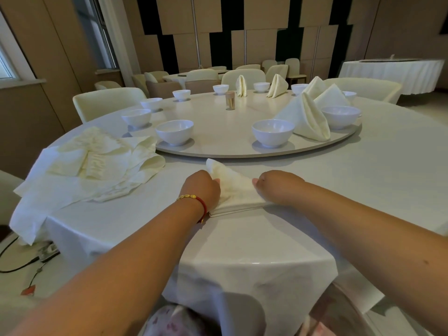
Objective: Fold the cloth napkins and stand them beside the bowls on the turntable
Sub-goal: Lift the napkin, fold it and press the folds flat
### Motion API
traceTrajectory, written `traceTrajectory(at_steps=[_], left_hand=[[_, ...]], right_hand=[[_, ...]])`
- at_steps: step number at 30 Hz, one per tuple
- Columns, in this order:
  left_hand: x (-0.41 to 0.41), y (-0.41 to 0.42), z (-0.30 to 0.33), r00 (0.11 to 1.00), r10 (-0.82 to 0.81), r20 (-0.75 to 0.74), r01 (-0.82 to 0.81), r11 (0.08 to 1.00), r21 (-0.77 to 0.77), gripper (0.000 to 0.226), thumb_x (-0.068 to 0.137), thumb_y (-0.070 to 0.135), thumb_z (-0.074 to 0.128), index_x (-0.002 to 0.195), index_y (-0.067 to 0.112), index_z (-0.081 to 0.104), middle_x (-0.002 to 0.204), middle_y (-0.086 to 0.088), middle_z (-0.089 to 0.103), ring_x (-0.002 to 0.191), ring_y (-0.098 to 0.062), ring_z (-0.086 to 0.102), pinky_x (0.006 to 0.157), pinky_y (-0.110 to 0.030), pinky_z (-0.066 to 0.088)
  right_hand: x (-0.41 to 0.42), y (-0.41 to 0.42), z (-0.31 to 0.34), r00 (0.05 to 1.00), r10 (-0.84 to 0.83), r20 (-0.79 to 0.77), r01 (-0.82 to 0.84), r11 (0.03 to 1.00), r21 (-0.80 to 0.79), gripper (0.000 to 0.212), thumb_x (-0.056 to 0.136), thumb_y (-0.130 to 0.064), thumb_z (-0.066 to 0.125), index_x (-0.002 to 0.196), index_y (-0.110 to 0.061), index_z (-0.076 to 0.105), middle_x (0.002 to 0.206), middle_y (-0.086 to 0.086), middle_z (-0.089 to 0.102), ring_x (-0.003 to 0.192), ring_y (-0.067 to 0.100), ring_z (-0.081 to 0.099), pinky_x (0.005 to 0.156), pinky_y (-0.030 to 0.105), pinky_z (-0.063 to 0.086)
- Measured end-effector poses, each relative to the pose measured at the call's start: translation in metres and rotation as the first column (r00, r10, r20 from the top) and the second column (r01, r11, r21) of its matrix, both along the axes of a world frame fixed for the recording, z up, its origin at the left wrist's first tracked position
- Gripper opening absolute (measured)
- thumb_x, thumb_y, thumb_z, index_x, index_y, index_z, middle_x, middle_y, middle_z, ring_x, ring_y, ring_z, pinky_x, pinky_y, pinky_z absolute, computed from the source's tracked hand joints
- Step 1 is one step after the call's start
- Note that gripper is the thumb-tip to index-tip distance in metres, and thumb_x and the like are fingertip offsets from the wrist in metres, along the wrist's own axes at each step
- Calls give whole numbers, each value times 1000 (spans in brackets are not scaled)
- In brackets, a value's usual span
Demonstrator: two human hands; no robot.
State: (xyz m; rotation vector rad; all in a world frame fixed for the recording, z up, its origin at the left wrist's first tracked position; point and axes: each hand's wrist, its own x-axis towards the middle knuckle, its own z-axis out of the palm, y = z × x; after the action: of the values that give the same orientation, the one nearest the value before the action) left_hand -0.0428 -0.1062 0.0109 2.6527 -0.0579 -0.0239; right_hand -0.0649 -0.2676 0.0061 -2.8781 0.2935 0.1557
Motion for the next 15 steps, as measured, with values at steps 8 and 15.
traceTrajectory(at_steps=[8,15], left_hand=[[7,-1,0,999,48,-5,-49,999,-18,23,98,21,45,78,9,46,70,-1,45,61,-13,44,56,-24,35],[2,9,-6,962,-33,271,46,998,-40,49,94,30,51,137,13,34,114,-9,55,97,-25,56,75,-33,43]], right_hand=[[-8,0,-6,998,5,61,-2,999,-51,39,102,-36,24,72,-18,43,81,1,50,86,24,52,71,32,37],[0,3,-5,999,-23,32,25,997,-76,37,102,-34,28,73,-19,45,78,-2,50,81,21,52,70,30,37]])
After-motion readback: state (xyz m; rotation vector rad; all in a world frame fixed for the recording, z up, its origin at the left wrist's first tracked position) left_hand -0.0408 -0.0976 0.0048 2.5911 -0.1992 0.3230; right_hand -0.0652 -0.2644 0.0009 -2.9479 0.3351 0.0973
